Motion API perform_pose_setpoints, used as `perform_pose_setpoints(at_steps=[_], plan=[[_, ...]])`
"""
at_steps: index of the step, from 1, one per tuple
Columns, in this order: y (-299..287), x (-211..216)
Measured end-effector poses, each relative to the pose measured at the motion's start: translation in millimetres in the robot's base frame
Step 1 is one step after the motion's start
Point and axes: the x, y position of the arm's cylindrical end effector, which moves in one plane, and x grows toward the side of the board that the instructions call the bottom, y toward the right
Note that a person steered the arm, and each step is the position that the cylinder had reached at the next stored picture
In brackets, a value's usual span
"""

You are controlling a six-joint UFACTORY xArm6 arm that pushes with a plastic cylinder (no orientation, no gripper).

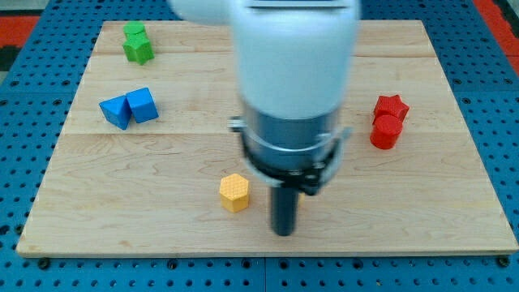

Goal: Move your arm to the center right of the board

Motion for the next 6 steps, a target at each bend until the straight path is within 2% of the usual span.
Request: perform_pose_setpoints(at_steps=[2,3,4,5,6], plan=[[23.4,-3.4],[83.5,-60.3],[175.6,-112.0],[234.9,-128.6],[216.4,-168.2]])
